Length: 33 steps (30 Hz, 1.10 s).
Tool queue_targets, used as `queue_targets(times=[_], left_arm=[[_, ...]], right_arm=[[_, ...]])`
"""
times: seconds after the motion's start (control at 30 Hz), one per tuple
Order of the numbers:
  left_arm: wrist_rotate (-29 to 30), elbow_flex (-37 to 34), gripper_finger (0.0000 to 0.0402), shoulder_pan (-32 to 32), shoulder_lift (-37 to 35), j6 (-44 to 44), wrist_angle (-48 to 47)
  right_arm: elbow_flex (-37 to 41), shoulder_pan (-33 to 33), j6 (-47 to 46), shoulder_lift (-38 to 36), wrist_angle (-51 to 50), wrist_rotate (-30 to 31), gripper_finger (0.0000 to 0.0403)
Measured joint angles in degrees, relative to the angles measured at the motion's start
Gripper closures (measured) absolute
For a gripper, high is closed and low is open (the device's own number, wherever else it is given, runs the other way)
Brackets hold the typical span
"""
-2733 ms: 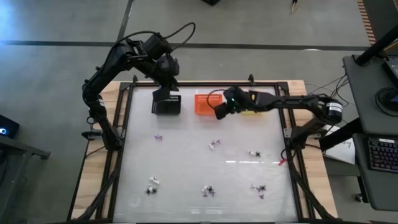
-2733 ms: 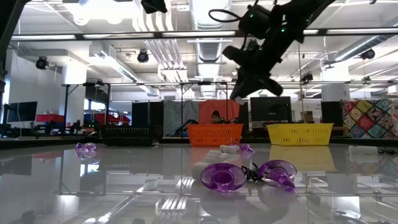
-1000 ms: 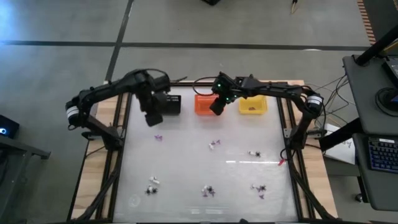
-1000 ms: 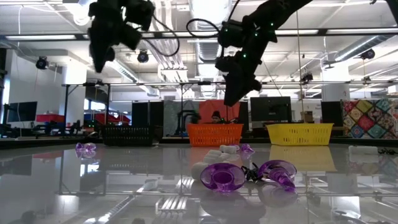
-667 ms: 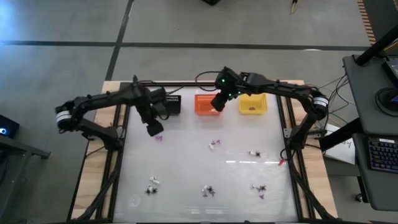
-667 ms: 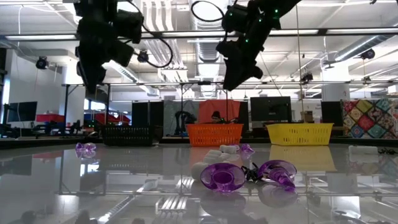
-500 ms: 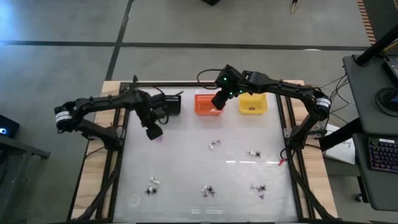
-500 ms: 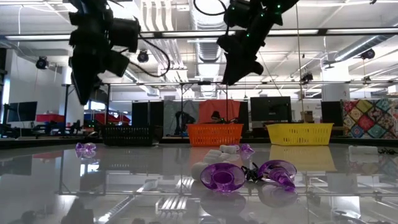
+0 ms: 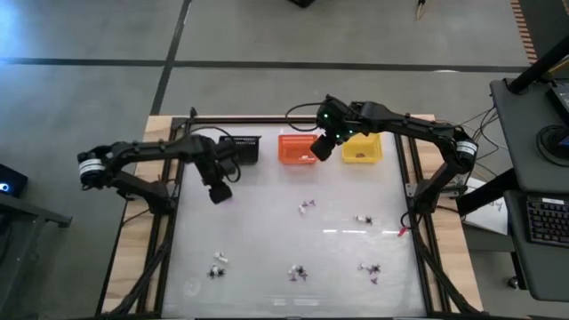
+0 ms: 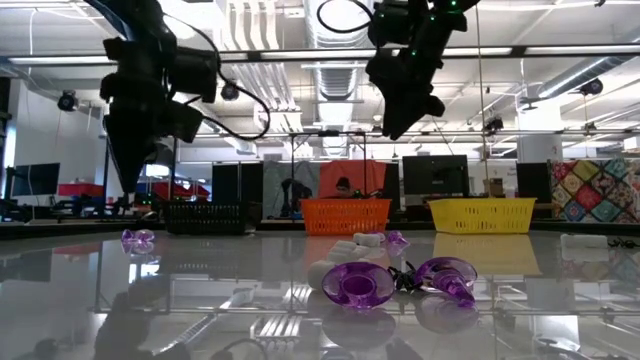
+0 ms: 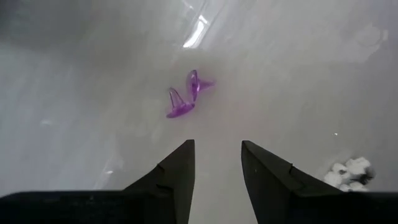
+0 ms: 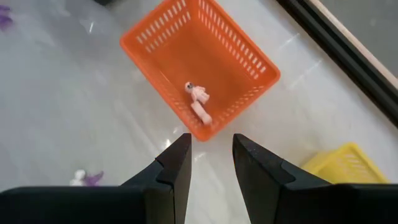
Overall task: Sort Halloween decoration
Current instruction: Put the witch hat toy into the yellow bin
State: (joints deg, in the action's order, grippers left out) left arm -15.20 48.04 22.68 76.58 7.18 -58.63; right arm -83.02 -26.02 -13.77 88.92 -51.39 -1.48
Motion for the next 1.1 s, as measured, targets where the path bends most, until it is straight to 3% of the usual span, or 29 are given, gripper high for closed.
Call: queue_targets(times=[0.33, 0.8, 1.1], left_arm=[[0.70, -6.14, 0.0288, 0.02, 0.05, -1.77, 7.86], [1.27, -5.16, 0.0288, 0.02, 9.99, -1.97, 9.46], [1.31, -4.99, 0.0289, 0.07, 11.92, -2.16, 11.55]], right_arm=[[0.00, 0.11, -1.26, 0.00, 0.13, 0.00, 0.0293], [0.00, 0.11, -1.25, 0.00, 0.21, 0.01, 0.0293], [0.00, 0.13, -0.58, 0.00, -0.79, 0.00, 0.0294]])
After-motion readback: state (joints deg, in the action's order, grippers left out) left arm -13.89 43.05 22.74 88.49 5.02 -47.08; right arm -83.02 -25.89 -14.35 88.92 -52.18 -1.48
